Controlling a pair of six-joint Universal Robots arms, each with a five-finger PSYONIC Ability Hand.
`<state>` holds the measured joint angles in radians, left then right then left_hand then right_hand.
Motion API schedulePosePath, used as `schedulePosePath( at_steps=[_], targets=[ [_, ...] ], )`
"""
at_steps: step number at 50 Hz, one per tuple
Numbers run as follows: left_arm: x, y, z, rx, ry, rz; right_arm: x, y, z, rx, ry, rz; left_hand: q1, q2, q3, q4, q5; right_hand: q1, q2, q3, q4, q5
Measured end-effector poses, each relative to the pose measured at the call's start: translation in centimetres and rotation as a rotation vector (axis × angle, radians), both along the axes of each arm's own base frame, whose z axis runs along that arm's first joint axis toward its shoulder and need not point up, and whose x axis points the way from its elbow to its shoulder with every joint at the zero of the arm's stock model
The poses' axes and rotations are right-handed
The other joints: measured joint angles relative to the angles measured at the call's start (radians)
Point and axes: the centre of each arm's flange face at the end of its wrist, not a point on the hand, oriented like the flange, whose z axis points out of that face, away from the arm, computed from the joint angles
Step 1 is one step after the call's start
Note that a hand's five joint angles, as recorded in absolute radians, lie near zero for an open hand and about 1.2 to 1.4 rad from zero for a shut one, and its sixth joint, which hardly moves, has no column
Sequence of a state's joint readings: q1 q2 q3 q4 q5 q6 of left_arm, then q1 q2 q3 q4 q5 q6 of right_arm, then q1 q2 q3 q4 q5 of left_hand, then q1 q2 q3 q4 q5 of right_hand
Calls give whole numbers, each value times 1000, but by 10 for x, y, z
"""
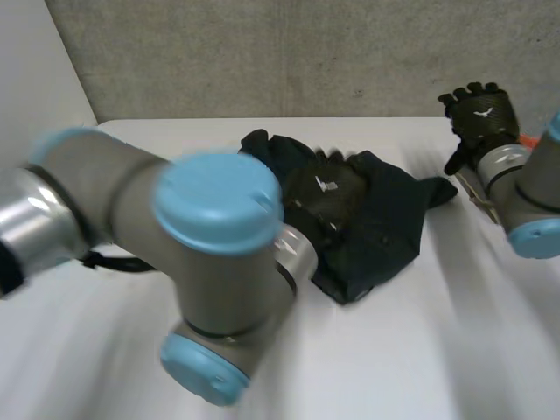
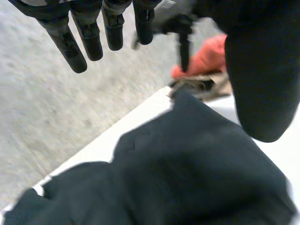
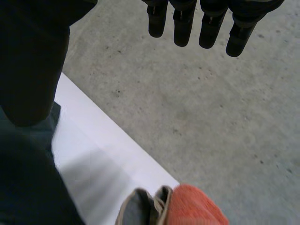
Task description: Fold the laundry.
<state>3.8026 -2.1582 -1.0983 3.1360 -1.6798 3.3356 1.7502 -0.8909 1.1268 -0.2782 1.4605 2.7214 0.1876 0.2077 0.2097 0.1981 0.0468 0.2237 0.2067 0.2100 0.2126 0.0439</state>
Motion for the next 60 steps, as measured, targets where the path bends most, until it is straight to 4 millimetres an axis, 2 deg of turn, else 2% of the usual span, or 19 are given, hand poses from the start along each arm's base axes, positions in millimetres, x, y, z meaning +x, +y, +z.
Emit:
schedulePosePath(
  at_steps=[2,5,11,14,20,23,28,35,37,39,40,42,46,47,49,50,51,55,60],
  targets=[
    [14,-13,21,-16,41,20,-7,18,16,50,-5,-12,0,0,0,0,0,0,0,0,0,0],
    [31,-33,38,-33,73,53,-12,40,26,122,-16,-13,0,0,0,0,0,0,0,0,0,0],
    [60,-88,44,-51,74,122,-13,87,25,329,-67,4,0,0,0,0,0,0,0,0,0,0],
    [74,-121,35,-54,35,147,-7,115,13,462,-106,25,0,-1,0,0,0,0,0,0,0,0],
    [86,-169,6,-43,-69,148,12,157,-12,606,-162,86,0,-1,0,0,0,0,0,0,0,0],
    [86,-185,-11,-23,-122,118,25,174,-24,625,-180,125,0,-1,0,0,0,0,0,0,0,0],
    [78,-196,-37,23,-193,36,44,192,-41,594,-206,165,0,-1,0,0,0,0,0,0,0,0],
    [61,-196,-62,43,-273,-65,65,204,-58,555,-227,174,0,-1,0,0,0,23,37,34,31,29],
    [57,-194,-68,38,-295,-83,70,207,-63,550,-225,173,0,-1,0,0,0,167,176,171,163,167],
    [52,-192,-72,31,-311,-95,74,208,-65,539,-221,168,0,-1,0,0,0,433,451,420,412,413],
    [49,-191,-76,22,-325,-102,77,208,-66,524,-218,161,0,-1,0,0,0,628,666,650,627,618],
    [45,-189,-80,11,-338,-103,78,207,-65,501,-216,150,1,-1,1,0,0,748,821,806,796,771],
    [37,-187,-87,-15,-362,-91,77,199,-56,424,-210,121,147,115,106,122,103,871,969,962,962,955],
    [35,-186,-88,-22,-366,-86,76,196,-53,399,-205,113,468,405,379,399,375,871,969,962,969,957],
    [33,-186,-87,-35,-369,-72,74,192,-49,373,-193,106,702,629,599,621,586,871,969,962,976,959],
    [31,-186,-84,-53,-369,-54,72,189,-45,351,-178,103,902,856,846,855,819,871,969,962,979,960],
    [30,-187,-81,-64,-367,-39,71,186,-43,338,-166,104,965,928,917,939,906,872,969,962,979,961],
    [30,-187,-57,-112,-350,45,70,172,-33,265,-111,116,973,984,977,998,938,880,969,974,981,962],
    [38,-181,-3,-165,-301,187,75,131,-3,75,-65,127,973,984,979,998,938,880,969,979,982,962]
  ],
)
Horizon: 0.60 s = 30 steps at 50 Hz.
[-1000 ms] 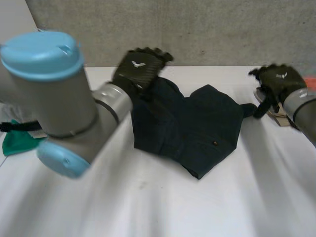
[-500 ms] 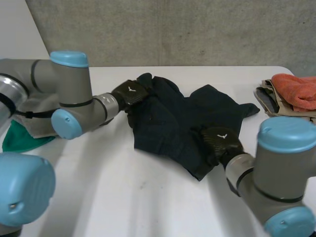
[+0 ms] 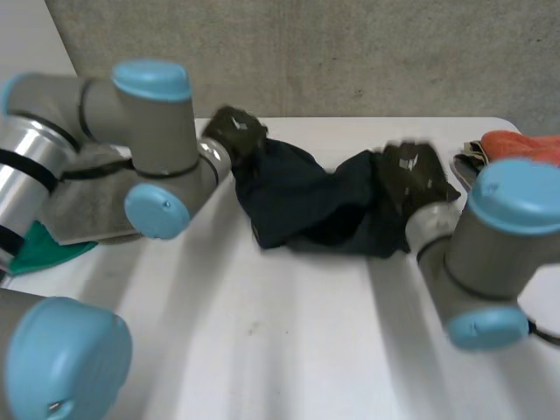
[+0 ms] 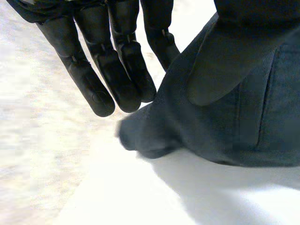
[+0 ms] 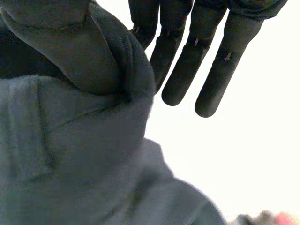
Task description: Fold the laundry.
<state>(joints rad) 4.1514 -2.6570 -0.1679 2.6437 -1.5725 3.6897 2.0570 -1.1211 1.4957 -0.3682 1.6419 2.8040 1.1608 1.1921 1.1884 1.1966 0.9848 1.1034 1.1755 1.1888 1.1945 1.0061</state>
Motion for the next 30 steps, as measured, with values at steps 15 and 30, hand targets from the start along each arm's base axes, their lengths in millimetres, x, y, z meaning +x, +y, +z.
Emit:
schedulePosePath(
  at_steps=[15,30],
  targets=[
    [16,78,88,14,309,37,11,-122,77,-526,-101,59,0,4,0,1,13,0,0,0,1,0],
    [-40,125,-25,246,319,-64,0,-155,-17,-429,-79,68,-919,-929,-926,-944,-894,-853,-925,-926,-922,-920]
  ],
)
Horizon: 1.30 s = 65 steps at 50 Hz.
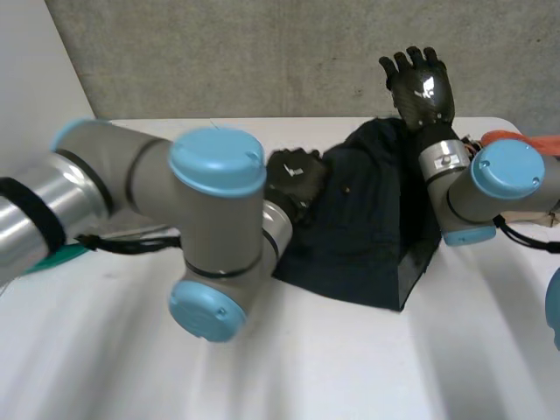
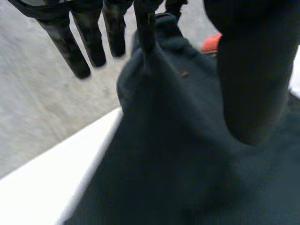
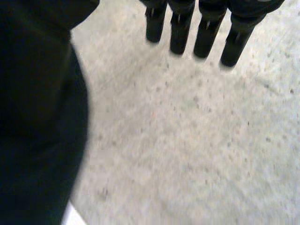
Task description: Fold the laundry.
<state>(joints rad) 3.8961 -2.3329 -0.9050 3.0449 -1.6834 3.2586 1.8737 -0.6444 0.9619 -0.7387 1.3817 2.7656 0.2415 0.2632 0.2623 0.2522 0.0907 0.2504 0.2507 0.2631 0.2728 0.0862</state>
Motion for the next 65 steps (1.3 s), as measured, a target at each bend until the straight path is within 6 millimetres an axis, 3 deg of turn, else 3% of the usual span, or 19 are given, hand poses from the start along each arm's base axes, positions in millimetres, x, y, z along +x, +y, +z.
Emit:
schedulePosePath(
  at_steps=[4,9,13,17,18,19,20,22,27,35,43,50,51,53,55,61,65],
  targets=[
    [-3,5,4,21,22,-24,-10,-1,3,25,20,-78,-41,-56,-53,-54,-44,-28,-46,-53,-60,-41],
    [10,-5,37,-23,67,-7,-24,8,33,81,7,-171,-41,-56,-53,-54,-44,-28,-46,-53,-60,-41],
    [39,-29,73,-103,77,53,-38,36,73,181,-2,-231,-41,-56,-53,-54,-44,-28,-46,-53,-60,-42],
    [61,-48,83,-152,39,96,-45,58,88,265,16,-246,-41,-56,-53,-54,-44,-28,-46,-53,-60,-42],
    [71,-58,83,-170,5,114,-48,75,92,335,38,-247,-41,-56,-53,-54,-44,-28,-46,-53,-60,-42],
    [71,-58,83,-170,5,114,-48,75,92,335,38,-247,-41,-56,-53,-54,-44,-28,-46,-53,-60,-42],
    [83,-70,79,-184,-45,133,-51,91,92,414,66,-243,-41,-56,-53,-54,-44,-28,-46,-53,-60,-42],
    [90,-78,74,-187,-80,142,-52,99,90,452,81,-239,-41,-56,-53,-54,-44,-28,-46,-53,-60,-42],
    [115,-109,39,-157,-230,132,-49,145,63,692,186,-174,-41,-57,-53,-54,-44,-28,-46,-53,-60,-44],
    [125,-129,-21,-59,-345,-3,-33,183,14,886,295,-27,-35,-53,-49,-50,-43,-22,-2,-14,-28,-5],
    [113,-131,-48,-33,-364,-87,-15,175,-26,913,295,24,170,138,138,148,137,-9,12,6,-11,15],
    [101,-128,-57,-33,-376,-106,-7,144,-51,922,188,-20,476,433,433,439,423,81,73,76,64,85],
    [100,-127,-57,-33,-379,-106,-7,141,-53,923,176,-26,476,433,433,439,423,89,78,86,73,94],
    [98,-126,-57,-32,-385,-103,-7,133,-57,925,143,-40,847,784,780,796,774,117,99,107,94,118],
    [97,-125,-56,-31,-390,-97,-7,128,-59,926,123,-48,925,906,898,917,889,124,105,113,102,126],
    [95,-122,-48,-37,-401,-75,-7,120,-62,931,100,-58,925,927,918,944,897,210,202,196,189,207],
    [96,-122,-34,-58,-396,-47,-6,122,-60,941,103,-47,925,927,918,944,897,587,594,572,560,562]
  ],
)
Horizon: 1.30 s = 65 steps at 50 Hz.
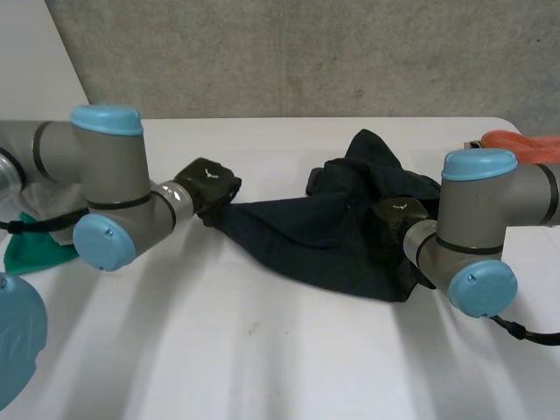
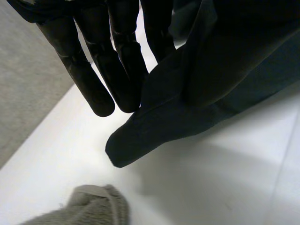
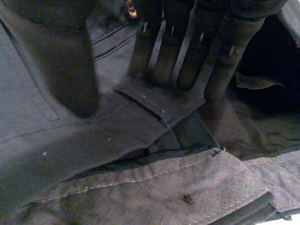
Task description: Fold the laundry.
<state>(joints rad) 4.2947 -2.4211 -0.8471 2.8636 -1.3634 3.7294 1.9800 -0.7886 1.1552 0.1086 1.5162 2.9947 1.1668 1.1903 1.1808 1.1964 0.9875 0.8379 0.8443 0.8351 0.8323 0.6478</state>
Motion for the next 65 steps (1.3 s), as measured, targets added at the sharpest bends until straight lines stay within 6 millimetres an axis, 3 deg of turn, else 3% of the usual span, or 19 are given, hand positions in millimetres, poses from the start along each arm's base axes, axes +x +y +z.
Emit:
schedulePosePath(
  at_steps=[4,11,15,18,25,37,39,44,45,51,56,60,61,62,65],
  targets=[
    [2,0,19,-31,24,22,2,5,5,8,-5,22,0,0,8,0,0,303,305,304,309,316],
    [5,9,67,-88,117,48,4,16,24,-2,-10,65,0,0,8,0,0,312,332,348,359,357],
    [5,25,96,-103,189,37,1,25,45,-37,-1,82,0,0,8,0,0,-159,-151,-126,-118,-119],
    [2,37,107,-105,218,18,0,31,52,-47,3,89,0,0,12,0,0,-323,-335,-317,-312,-320],
    [-4,58,118,-108,236,-19,3,38,49,-3,-51,76,0,0,12,1,0,-353,-373,-351,-362,-377],
    [-10,75,131,-133,250,-45,23,34,19,108,-200,24,0,0,12,1,0,-368,-386,-370,-382,-394],
    [-10,76,133,-138,254,-45,26,33,14,108,-199,25,0,2,12,1,0,-310,-325,-314,-323,-320],
    [-9,77,138,-149,263,-41,30,29,12,79,-203,6,0,4,12,4,0,226,299,295,298,285],
    [-9,77,139,-150,264,-40,29,28,13,72,-205,1,0,4,12,4,0,243,316,310,316,307],
    [-3,75,147,-172,272,-11,23,20,48,-45,-239,-37,0,4,12,4,0,262,328,338,359,341],
    [8,78,172,-231,303,24,4,20,121,-244,-228,-35,0,4,12,4,0,284,328,338,361,349],
    [22,91,208,-312,365,41,-16,31,188,-445,-184,-6,0,5,12,4,0,291,328,339,361,355],
    [23,93,213,-321,373,43,-17,32,192,-458,-180,-4,0,5,12,4,0,291,328,339,361,355],
    [28,100,225,-349,398,44,-23,37,211,-519,-162,4,0,6,12,4,0,291,328,343,362,355],
    [38,115,252,-412,456,46,-32,47,243,-615,-126,14,0,7,12,4,0,291,328,347,361,355]
  ],
)
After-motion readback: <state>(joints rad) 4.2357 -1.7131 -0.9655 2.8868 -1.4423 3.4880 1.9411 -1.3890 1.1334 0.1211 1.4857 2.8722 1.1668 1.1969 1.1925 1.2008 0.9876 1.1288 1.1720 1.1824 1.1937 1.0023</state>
